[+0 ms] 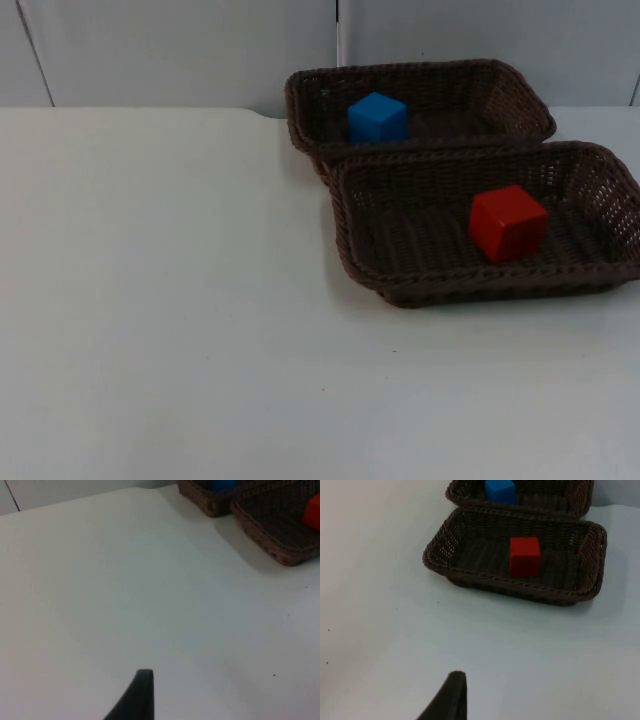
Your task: Pick up one cube with the left hand and place it into the upper basket. Pick up one cube with the right hand and place it into the lower basket.
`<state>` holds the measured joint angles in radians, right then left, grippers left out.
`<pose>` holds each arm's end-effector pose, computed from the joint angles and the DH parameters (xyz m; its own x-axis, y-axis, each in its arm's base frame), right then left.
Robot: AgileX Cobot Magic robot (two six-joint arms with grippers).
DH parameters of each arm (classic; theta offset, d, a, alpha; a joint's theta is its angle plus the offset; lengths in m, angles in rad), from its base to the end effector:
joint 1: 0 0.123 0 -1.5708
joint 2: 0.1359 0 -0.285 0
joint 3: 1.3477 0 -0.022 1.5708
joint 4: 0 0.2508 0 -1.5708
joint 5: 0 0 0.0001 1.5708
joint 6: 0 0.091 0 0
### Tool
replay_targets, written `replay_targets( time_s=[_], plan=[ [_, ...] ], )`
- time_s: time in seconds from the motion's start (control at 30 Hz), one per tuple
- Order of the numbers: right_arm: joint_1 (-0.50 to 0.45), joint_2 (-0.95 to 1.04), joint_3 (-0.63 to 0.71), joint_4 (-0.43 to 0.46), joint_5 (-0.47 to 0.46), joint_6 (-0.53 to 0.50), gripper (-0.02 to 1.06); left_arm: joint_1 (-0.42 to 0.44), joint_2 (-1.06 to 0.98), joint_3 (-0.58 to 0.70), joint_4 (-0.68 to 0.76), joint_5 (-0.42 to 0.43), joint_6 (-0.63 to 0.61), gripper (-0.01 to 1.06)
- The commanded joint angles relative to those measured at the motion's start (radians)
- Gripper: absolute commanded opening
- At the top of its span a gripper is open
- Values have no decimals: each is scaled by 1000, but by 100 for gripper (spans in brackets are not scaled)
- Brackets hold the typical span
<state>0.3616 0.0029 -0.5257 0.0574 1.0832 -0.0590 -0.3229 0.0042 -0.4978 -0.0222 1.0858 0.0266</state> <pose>-0.0095 0.0013 0.2827 -0.4128 -0.1904 -0.8907 -0.4090 0.9125 -0.0055 -0.0053 -0.0001 0.2747 -0.4532 0.1688 -0.8753 0.3410 0.9401 0.0047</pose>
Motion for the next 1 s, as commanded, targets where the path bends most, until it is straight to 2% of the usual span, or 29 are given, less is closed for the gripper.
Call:
replay_targets(
  time_s=[0.0,0.83,0.97],
  plan=[
    [-4,-3,10,-1,-4,2,105,-3,-4,5,0,-11,-4,105],
    [-6,-3,10,1,-4,2,105,-3,-4,5,4,-11,-4,105],
    [-39,-3,10,1,-4,2,105,-3,-4,5,4,-11,-4,105]
  ],
)
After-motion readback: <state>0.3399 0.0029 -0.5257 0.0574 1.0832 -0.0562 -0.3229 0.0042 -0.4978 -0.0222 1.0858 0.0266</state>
